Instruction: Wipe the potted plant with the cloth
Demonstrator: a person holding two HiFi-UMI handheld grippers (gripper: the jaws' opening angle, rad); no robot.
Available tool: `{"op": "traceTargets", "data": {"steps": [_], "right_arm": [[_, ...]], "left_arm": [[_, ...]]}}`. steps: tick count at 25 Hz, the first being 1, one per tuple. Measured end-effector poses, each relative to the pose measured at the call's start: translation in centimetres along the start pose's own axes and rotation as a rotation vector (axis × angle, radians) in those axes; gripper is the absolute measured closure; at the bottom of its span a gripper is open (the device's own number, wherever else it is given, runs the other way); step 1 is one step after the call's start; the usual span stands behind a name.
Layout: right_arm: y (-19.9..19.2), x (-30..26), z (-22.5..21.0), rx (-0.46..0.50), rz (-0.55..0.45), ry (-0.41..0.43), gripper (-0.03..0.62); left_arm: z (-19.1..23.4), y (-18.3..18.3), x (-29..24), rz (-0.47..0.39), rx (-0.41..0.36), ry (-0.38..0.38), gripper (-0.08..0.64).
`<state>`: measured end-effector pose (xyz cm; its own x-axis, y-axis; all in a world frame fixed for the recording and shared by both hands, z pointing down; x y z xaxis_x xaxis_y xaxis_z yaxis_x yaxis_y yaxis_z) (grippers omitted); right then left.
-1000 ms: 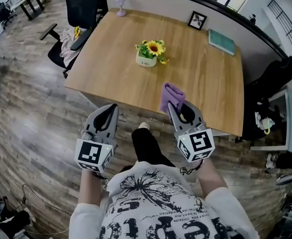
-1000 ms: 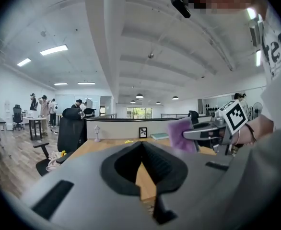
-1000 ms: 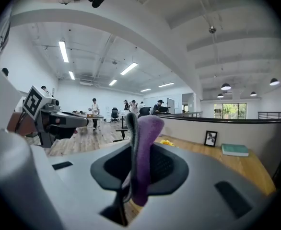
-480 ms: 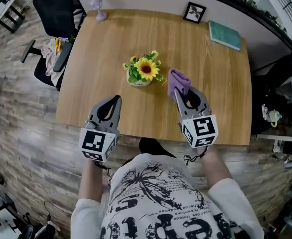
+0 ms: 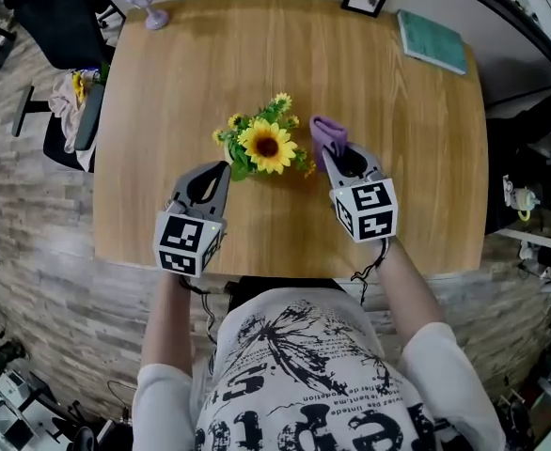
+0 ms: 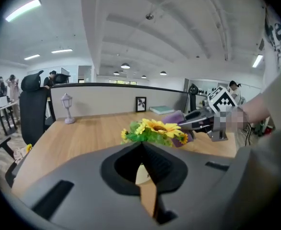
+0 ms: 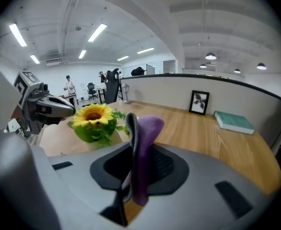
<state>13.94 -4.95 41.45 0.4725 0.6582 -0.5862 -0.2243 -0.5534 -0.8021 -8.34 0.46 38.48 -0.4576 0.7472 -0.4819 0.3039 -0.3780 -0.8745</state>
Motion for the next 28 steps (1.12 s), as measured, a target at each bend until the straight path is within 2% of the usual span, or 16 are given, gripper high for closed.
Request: {"op": "traceTargets", "data": {"steps": [5,9,14,21,28], "right_arm": [[-1.0,-4.4,-0.6,-0.025,0.119,-0.008,0.517],[-1.0,-6.8,-0.1,-0.047,0.177,0.038,0.517],[-1.4,-8.2,1.1,-0.054,0.232,0.091,0.517],[-2.6,-8.4,3.8,-0.053,0.268,0.147,0.518],[-3.5,-7.3,5.2,-0.098,0.265,0.134,0.518]], "left_arm": [[1.4,-2.1,-3.7,0.057,0.088,-0.084,0.557],[1.8,-3.5,-5.3,0.118,0.083,-0.116,0.557],[1.8,-3.6,-5.4,0.113,0.126,-0.157,0.557],[2.0,-3.5,-5.3,0.081,0.089,-0.189,0.557],[1.8,-3.6,-5.1,0.029,0.069,-0.199,0.557]]}}
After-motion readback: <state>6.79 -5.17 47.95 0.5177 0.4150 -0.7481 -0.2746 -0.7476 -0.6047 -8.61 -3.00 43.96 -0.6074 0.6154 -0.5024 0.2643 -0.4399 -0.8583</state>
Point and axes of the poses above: the fingertips, and each gripper's own axes: x backward along the fingers, z to its left, y out of its top, the point moved 4 cm from there along x, backward along the fingers, and after that the axes turned 7 degrees about -x, right-handed, at the moved point
